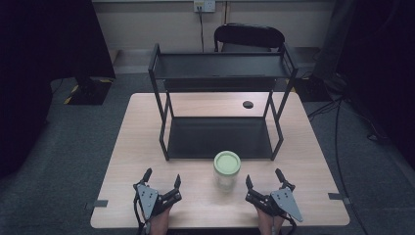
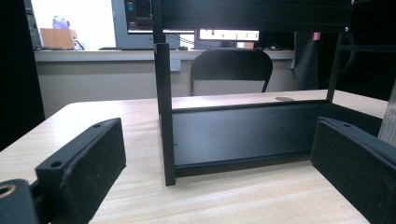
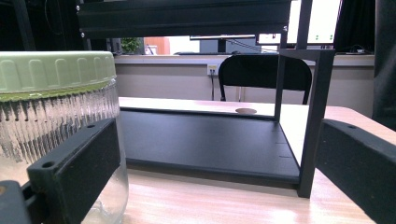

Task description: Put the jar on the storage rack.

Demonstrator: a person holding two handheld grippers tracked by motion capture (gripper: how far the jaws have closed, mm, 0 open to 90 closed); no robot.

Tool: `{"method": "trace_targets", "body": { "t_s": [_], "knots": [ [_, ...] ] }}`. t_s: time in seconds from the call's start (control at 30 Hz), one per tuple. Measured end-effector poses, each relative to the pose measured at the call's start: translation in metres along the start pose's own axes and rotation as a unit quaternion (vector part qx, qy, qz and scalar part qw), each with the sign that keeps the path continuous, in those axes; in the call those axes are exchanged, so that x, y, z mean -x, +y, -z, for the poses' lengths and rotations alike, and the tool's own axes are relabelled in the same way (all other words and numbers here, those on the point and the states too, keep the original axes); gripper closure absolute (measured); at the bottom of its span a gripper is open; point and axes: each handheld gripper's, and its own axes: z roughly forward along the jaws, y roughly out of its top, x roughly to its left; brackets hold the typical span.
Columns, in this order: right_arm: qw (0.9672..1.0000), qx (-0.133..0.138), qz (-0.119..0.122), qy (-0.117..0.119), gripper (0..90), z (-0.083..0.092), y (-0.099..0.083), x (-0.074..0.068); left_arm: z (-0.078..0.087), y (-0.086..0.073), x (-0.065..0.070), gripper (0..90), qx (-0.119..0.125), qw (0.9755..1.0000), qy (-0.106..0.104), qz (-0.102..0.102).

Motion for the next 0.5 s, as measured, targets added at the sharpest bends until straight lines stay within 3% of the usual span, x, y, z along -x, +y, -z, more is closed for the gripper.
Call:
{"method": "trace_targets", "body": {
  "t_s": [0.33,0.5],
  "knots": [
    [1.0000,-0.001,0.006,-0.001,0.0,0.0001,0.0000,-0.0013,0.0002,-0.0001,0.0000,2.9,0.002,1.0000,-0.002,0.000],
    [0.9999,-0.007,0.009,0.010,0.0,-0.0003,0.0004,-0.0013,0.0002,-0.0001,0.0000,2.7,0.002,1.0000,-0.002,0.000]
  ]
}}
